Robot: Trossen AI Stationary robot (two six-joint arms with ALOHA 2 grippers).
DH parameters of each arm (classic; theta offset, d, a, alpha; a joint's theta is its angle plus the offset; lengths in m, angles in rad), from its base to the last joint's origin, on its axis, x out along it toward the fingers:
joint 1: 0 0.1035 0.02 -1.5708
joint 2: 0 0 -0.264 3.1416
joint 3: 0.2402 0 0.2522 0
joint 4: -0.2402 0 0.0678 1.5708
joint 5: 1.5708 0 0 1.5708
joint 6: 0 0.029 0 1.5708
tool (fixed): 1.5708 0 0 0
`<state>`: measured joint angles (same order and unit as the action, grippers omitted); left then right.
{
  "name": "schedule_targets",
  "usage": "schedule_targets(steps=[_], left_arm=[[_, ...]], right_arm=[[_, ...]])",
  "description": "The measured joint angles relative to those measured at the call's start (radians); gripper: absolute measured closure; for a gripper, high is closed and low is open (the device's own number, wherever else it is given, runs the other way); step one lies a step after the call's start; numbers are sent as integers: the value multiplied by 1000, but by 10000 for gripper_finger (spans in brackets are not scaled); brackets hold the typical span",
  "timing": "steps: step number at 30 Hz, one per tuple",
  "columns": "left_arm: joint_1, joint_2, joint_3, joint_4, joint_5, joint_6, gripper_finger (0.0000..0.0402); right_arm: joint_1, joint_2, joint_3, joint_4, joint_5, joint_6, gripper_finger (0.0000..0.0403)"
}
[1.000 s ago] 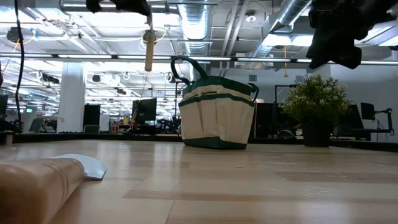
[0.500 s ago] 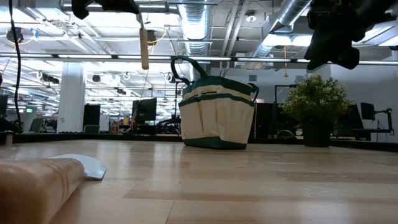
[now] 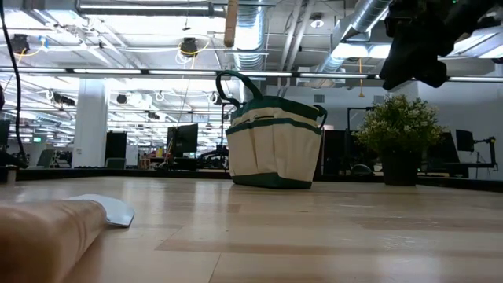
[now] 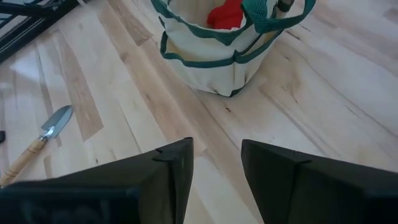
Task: Pick & Place Garden tools in Gardening bag
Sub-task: Put the brown trowel into the green gardening bag
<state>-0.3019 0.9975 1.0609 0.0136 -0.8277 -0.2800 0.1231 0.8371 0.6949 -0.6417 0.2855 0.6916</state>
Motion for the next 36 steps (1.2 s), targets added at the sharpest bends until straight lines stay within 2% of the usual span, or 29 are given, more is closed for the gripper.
schedule_targets(steps=[5,9,14,20,24,28,33,36], left_arm=[[0,-70,-35,75,31,205,401],[14,-167,-177,253,104,313,401],[60,-330,-407,434,128,327,401],[101,-433,-583,498,73,303,401],[127,-431,-649,521,84,277,401],[178,-390,-687,594,-19,256,401],[273,-279,-690,772,-26,270,401],[321,-182,-691,840,-15,222,401]], right_arm=[[-3,0,0,4,-1,-17,276],[-3,0,0,13,-2,-13,275],[-25,0,0,37,0,31,276],[-81,0,0,66,3,58,280],[-123,0,0,70,3,59,280],[-155,0,0,77,3,61,280],[-185,0,0,77,2,61,280],[-199,0,0,76,2,60,280]])
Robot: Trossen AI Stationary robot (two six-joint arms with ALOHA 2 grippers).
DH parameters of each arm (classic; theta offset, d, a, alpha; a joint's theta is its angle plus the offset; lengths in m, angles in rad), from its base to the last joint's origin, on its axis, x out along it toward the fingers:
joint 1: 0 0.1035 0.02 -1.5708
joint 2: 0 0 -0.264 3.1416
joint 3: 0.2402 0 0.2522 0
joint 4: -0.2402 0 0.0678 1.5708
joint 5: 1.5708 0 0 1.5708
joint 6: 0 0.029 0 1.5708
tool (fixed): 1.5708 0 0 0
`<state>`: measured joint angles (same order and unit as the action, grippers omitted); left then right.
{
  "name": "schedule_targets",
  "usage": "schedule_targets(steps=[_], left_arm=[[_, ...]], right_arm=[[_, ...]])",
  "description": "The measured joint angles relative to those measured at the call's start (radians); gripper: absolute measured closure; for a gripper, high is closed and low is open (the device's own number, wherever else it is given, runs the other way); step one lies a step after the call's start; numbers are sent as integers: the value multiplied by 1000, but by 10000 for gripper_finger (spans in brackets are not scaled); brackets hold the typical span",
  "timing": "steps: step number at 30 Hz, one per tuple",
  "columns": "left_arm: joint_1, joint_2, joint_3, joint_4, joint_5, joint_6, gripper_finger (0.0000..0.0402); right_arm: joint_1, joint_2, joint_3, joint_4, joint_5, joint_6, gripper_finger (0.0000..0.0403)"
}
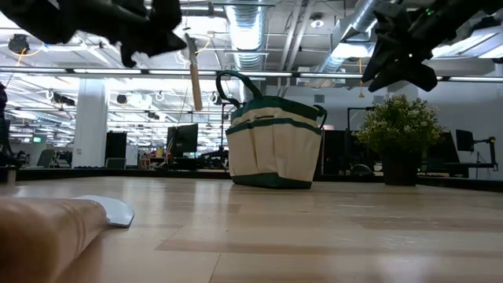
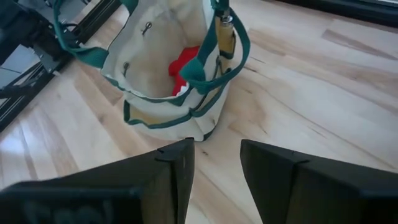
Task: Pick & Place Garden tools in Gardening bag
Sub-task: Put the brown trowel into the green gardening bag
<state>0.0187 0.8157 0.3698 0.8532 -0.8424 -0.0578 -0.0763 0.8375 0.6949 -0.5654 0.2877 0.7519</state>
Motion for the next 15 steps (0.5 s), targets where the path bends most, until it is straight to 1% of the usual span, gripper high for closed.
schedule_targets(steps=[4,7,9,15], left_arm=[[39,141,0,99,9,-60,401],[49,234,-1,236,23,-63,401],[52,281,-1,299,24,-82,401],[56,391,18,376,25,-137,401]], right_arm=[[-6,0,0,-2,-4,-1,280],[-5,0,0,-2,-26,-1,280],[-5,0,0,-2,-28,-1,280],[-5,0,0,-2,-28,-2,280]])
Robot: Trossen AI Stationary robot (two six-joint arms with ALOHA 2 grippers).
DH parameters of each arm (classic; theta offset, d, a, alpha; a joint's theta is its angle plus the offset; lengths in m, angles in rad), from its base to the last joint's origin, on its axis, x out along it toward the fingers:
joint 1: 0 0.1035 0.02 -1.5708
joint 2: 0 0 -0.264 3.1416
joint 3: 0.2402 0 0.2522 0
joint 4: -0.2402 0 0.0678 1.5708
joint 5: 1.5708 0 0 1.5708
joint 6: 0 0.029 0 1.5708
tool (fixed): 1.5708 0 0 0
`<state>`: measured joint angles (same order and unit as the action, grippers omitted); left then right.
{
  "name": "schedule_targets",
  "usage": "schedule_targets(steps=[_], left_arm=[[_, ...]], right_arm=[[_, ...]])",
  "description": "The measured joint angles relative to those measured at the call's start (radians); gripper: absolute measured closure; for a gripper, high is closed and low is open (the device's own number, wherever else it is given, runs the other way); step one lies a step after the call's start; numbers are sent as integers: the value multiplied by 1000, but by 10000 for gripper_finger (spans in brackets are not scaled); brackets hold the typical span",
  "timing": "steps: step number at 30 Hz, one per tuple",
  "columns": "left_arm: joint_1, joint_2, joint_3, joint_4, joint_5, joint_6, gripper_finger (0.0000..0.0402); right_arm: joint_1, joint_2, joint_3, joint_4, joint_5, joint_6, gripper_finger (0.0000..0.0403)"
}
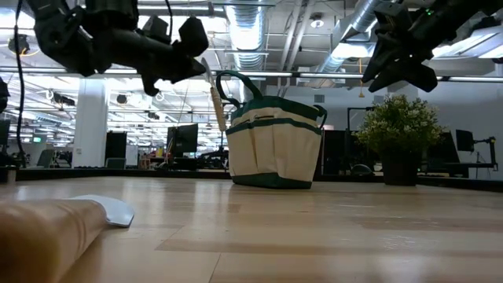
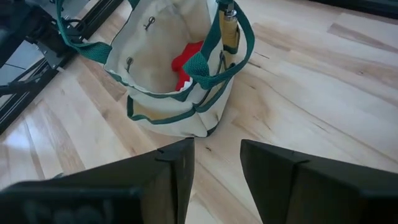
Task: Pick & Place Garden tools in Gardening bag
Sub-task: Put the brown trowel into the green gardening bag
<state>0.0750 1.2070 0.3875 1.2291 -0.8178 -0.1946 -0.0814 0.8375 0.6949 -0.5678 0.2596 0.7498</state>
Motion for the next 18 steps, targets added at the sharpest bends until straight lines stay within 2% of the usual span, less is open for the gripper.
schedule_targets(steps=[7,18], left_arm=[[0,64,78,13,23,28,401],[-12,112,86,12,-23,-3,401]], right_arm=[[0,0,0,0,-4,-15,280],[0,0,0,-8,-50,-27,281]])
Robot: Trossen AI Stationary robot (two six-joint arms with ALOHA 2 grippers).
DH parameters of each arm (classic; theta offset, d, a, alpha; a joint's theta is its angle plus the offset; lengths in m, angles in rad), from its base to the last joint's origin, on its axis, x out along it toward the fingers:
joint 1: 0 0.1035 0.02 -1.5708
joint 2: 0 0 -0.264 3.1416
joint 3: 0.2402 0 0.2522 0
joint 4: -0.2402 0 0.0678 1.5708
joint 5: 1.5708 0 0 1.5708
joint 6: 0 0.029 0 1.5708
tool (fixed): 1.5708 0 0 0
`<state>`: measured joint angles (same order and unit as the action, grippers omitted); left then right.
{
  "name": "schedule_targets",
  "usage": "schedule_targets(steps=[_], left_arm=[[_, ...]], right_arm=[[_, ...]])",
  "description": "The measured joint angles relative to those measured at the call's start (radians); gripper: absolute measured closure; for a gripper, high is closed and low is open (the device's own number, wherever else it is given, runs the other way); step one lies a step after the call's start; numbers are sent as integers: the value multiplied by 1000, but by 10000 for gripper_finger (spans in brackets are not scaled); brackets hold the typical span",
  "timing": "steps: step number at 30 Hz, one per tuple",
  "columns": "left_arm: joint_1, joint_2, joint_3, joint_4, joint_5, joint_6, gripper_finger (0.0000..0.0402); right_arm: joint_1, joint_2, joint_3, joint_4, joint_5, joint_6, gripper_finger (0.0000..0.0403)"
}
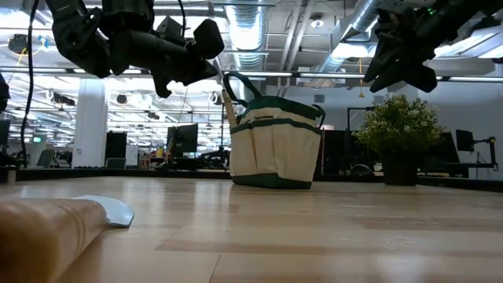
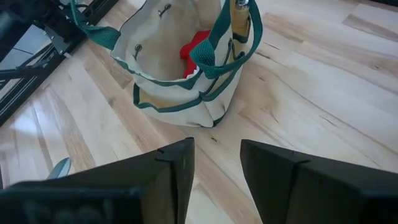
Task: Pick & Place Garden tools in Gardening bag
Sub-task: Put the brown trowel into the green gardening bag
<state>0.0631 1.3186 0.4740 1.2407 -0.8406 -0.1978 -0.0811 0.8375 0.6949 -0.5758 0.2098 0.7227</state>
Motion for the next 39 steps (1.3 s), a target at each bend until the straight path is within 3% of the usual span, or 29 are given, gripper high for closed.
schedule_targets(steps=[14,24,39], left_arm=[[5,64,2,4,-5,-50,401],[-10,73,34,-35,1,32,401],[-32,213,34,-34,-27,-27,401]], right_arm=[[0,0,0,0,0,0,281],[0,0,0,1,0,0,281],[-1,0,0,2,6,-26,281]])
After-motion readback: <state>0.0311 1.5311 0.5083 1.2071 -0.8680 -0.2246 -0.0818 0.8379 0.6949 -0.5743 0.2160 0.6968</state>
